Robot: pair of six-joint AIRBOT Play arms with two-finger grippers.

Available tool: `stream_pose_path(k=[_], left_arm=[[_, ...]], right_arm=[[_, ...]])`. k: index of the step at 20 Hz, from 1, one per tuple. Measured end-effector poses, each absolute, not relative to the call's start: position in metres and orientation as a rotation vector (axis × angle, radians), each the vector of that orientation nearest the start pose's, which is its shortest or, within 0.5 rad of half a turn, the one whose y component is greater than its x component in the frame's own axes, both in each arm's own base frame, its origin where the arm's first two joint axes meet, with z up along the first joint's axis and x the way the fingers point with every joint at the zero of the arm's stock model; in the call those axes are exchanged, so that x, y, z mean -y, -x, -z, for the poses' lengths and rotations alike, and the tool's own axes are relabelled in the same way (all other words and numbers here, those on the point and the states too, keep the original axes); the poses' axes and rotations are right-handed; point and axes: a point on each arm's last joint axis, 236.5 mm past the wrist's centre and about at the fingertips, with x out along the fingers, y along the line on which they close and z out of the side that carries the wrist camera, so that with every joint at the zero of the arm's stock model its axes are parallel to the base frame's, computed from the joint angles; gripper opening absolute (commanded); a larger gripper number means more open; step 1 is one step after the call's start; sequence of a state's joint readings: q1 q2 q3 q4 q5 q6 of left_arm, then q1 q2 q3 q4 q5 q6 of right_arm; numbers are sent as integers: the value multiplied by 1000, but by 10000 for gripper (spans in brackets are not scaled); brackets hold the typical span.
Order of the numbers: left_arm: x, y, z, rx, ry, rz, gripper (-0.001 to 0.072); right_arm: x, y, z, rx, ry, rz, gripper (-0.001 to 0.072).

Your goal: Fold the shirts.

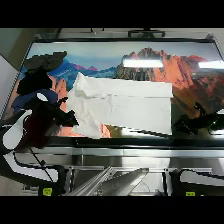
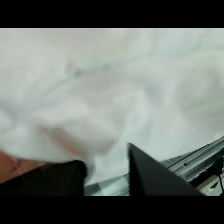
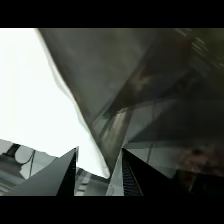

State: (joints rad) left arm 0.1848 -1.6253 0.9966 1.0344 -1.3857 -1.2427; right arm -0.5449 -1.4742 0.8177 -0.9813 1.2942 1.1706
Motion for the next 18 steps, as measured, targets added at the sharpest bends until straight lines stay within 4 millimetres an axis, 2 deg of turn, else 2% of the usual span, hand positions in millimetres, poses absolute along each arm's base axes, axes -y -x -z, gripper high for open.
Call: stream_pose_path(k=[1, 4, 6, 8, 11, 14, 16, 18], left_arm=[[72, -294, 111, -1773, 558, 427, 20], [91, -310, 93, -1706, 629, 510, 21], [100, -317, 82, -1674, 668, 556, 21], [107, -319, 73, -1659, 697, 598, 20], [114, -314, 59, -1663, 713, 654, 20], [116, -310, 35, -1626, 682, 692, 20], [117, -307, 15, -1580, 657, 695, 20], [120, -293, -2, -1558, 653, 685, 21]], right_arm=[[16, -273, 109, -1568, -835, -193, 330], [5, -271, 112, -1572, -839, -220, 329], [-10, -271, 114, -1586, -840, -260, 317], [-23, -271, 117, -1599, -813, -295, 16], [-31, -276, 112, -1592, -762, -340, 19], [-23, -289, 85, -1542, -735, -344, 18], [-3, -287, 73, -1537, -697, -278, 18], [20, -277, 66, -1557, -659, -191, 19]])
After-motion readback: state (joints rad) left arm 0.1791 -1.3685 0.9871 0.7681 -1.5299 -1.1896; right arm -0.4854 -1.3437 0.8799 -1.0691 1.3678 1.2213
